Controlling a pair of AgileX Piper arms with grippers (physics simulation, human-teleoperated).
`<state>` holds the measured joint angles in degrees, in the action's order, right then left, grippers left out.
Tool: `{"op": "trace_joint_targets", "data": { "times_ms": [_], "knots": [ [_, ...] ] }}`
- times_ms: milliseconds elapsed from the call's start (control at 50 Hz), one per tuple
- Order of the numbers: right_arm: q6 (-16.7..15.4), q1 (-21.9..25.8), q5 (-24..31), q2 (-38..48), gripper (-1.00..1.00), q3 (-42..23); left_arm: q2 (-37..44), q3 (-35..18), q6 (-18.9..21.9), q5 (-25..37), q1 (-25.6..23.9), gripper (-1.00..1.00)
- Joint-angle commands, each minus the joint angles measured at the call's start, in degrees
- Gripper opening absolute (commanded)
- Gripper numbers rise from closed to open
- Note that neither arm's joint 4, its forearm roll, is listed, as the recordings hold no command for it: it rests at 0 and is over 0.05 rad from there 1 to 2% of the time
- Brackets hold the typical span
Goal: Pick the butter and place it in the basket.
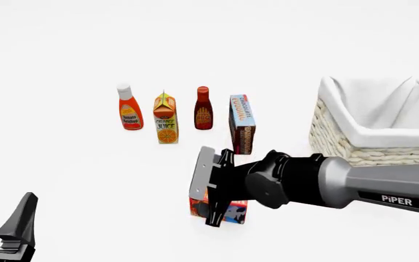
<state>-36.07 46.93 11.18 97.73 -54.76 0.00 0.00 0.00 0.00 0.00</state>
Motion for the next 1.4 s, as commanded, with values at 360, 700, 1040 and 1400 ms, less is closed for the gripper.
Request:
{"op": "trace_joint_targets", "data": {
  "times_ms": [360,700,1040,1400],
  "knots": [
    [0.06,-0.79,-1.62,1.59,1.00,0.11,0.00,0.00,0.00,0.00,0.00,1.00],
    [0.45,-0.65,-2.80,2.53,1.00,0.40,0.00,0.00,0.00,0.00,0.00,1.00],
    [0.64,-1.49,-3.54,3.45,1.00,0.20,0.00,0.00,0.00,0.00,0.00,1.00],
    [1.06,-1.74,-5.04,5.01,1.00,0.56,0.00,0.00,0.00,0.00,0.00,1.00]
  ]
}}
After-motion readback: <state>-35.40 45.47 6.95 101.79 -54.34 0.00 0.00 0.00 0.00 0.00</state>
